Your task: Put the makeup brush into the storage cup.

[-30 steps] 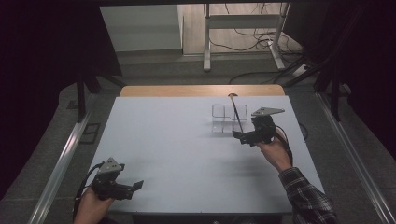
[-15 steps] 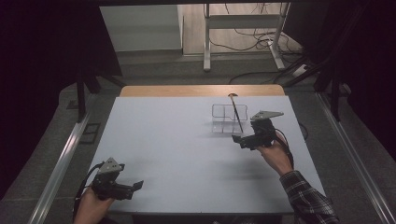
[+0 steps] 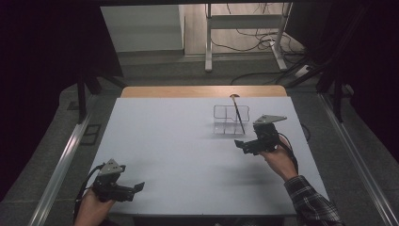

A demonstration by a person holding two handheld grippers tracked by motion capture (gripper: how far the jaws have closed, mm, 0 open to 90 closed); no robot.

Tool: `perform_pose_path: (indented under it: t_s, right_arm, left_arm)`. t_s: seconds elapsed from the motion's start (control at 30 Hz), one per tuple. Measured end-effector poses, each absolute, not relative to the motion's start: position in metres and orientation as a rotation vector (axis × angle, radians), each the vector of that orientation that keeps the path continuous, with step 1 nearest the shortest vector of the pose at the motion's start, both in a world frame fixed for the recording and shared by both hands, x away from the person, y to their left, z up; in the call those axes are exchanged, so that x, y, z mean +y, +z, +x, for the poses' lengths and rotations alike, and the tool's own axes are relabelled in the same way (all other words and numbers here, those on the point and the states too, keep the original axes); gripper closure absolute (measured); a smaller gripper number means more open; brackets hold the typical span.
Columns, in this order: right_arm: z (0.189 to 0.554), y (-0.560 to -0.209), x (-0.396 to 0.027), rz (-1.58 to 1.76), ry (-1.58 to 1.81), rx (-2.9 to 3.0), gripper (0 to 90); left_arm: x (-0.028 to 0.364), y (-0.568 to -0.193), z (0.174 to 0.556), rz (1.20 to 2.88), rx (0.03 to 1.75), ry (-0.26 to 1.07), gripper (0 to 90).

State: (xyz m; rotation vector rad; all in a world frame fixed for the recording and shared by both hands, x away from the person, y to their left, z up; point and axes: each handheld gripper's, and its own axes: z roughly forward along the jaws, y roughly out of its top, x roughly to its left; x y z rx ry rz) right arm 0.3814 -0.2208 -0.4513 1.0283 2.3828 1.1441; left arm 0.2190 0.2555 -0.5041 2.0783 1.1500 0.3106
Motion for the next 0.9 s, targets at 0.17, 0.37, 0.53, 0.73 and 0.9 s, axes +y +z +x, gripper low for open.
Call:
perform_pose_path:
  t_s: [0.17, 0.37, 0.53, 0.73, 0.9]
  right_arm:
    - [0.377, -0.452, -0.222, 1.028, 1.141, 2.391, 0.0]
    - [0.374, -0.452, -0.224, 1.017, 1.139, 2.396, 0.0]
    - [0.370, -0.452, -0.225, 1.005, 1.128, 2.402, 0.0]
    - [0.366, -0.451, -0.228, 1.003, 1.125, 2.402, 0.0]
    - [0.362, -0.451, -0.232, 1.008, 1.123, 2.400, 0.0]
  left_arm:
    - [0.256, -0.504, 0.219, 2.078, 1.149, 0.314, 0.8]
    - [0.256, -0.504, 0.219, 2.078, 1.149, 0.315, 0.8]
    - [0.256, -0.504, 0.219, 2.077, 1.149, 0.316, 0.8]
    - [0.256, -0.503, 0.219, 2.070, 1.149, 0.319, 0.8]
    - [0.256, -0.503, 0.219, 2.069, 1.148, 0.321, 0.8]
